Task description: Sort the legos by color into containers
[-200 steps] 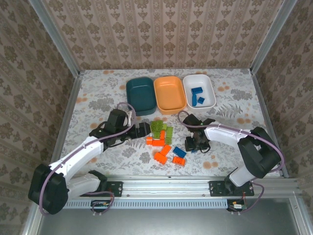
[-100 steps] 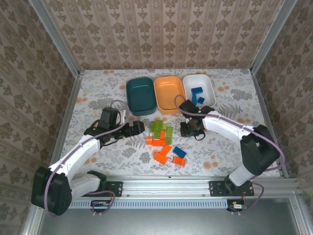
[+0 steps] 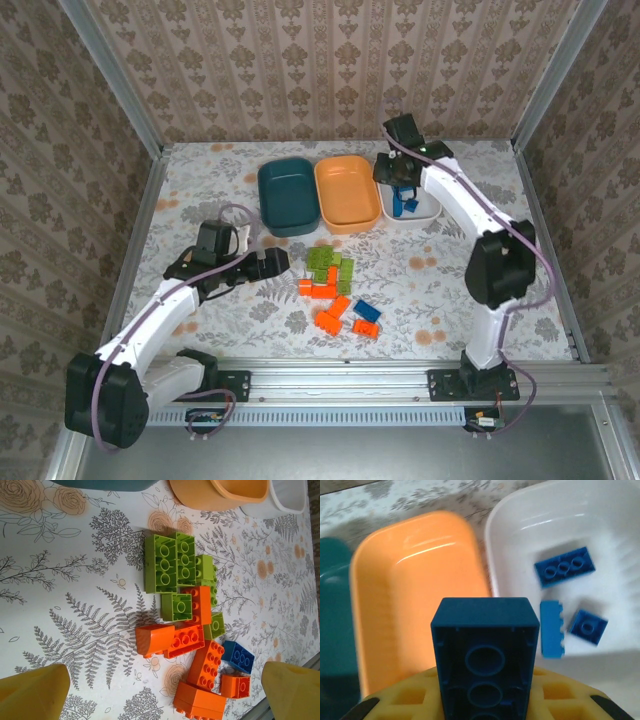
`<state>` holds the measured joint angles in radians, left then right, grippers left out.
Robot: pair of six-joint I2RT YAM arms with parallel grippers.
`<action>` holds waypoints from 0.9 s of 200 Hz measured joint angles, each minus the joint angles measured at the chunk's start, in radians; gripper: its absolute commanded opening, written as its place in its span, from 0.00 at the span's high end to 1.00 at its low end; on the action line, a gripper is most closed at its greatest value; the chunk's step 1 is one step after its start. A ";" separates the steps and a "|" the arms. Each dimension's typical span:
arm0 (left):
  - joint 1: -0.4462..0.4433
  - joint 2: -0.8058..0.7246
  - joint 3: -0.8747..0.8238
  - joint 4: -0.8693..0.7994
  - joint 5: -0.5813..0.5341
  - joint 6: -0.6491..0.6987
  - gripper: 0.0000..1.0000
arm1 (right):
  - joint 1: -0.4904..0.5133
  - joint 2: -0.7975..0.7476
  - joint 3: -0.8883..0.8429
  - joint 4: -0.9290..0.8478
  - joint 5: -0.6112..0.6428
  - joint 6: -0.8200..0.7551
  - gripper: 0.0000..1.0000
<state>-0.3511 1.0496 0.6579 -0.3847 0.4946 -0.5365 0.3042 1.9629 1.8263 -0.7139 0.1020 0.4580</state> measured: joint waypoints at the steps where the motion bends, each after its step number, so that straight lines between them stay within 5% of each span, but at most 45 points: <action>1: 0.000 0.000 0.000 -0.001 0.000 0.000 0.00 | -0.001 0.006 0.004 0.000 0.001 0.000 0.71; 75: 0.014 0.013 0.000 -0.016 -0.006 0.007 0.00 | -0.090 0.368 0.273 0.035 0.052 -0.009 0.71; 144: 0.013 0.128 0.001 -0.009 -0.012 0.006 0.00 | -0.117 0.488 0.366 0.032 0.043 0.001 0.41; 180: -0.002 0.174 0.034 -0.010 -0.012 0.006 0.00 | -0.117 0.482 0.365 0.028 0.034 -0.003 0.37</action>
<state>-0.3531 1.2240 0.6922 -0.3943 0.4828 -0.5301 0.1875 2.4447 2.1910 -0.6861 0.1356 0.4553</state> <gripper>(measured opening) 0.997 0.623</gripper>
